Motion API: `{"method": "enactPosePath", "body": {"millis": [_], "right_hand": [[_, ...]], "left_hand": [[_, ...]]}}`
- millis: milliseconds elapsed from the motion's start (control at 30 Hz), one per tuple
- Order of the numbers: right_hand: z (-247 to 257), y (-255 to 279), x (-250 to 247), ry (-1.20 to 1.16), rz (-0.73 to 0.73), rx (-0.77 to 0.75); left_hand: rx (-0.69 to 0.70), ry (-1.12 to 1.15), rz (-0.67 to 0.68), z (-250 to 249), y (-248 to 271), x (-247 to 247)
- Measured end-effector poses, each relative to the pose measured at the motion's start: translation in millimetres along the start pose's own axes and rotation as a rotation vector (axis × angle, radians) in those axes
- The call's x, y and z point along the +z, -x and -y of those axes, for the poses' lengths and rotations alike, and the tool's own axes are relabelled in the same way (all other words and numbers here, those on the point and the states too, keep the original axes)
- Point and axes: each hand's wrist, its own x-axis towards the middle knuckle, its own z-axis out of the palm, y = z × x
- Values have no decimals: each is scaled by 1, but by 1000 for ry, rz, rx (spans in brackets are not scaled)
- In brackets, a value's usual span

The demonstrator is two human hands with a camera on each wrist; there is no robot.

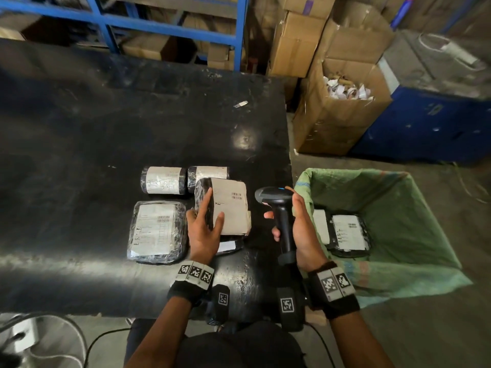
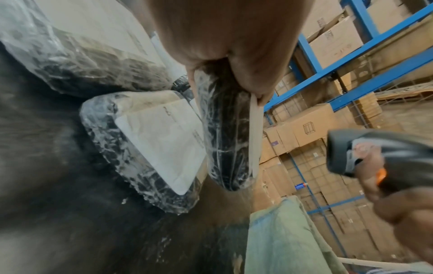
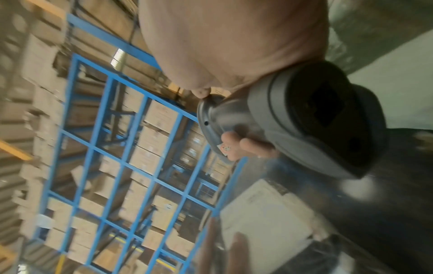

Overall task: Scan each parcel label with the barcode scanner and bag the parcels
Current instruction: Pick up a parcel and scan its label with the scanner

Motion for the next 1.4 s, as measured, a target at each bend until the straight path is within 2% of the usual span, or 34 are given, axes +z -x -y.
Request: {"method": "enactPosePath", "body": {"millis": [200, 433, 567, 667, 800, 900, 1100, 1200, 1267, 1400], "right_hand": [[33, 23, 16, -11, 99, -121], [47, 29, 24, -31, 163, -151], [50, 30, 26, 18, 155, -138], [47, 23, 27, 86, 75, -140], [22, -3, 21, 205, -96, -156], [-15, -26, 10, 313, -179, -103], [-103, -69, -26, 378, -231, 100], [-131, -75, -39, 395, -222, 119], [-134, -76, -41, 410, -212, 103], [-115, -72, -36, 647, -296, -10]], "left_hand": [[92, 30, -84, -21, -6, 3], [142, 55, -150, -33, -9, 0], [136, 77, -178, -37, -10, -1], [132, 85, -190, -36, -13, -2], [121, 76, -188, -33, -15, -8], [128, 84, -190, -31, -15, -13], [124, 127, -165, -31, -15, -20], [146, 104, -157, -33, -17, -22], [172, 100, -148, -34, -19, -22], [160, 116, -90, -38, -22, -18]]}}
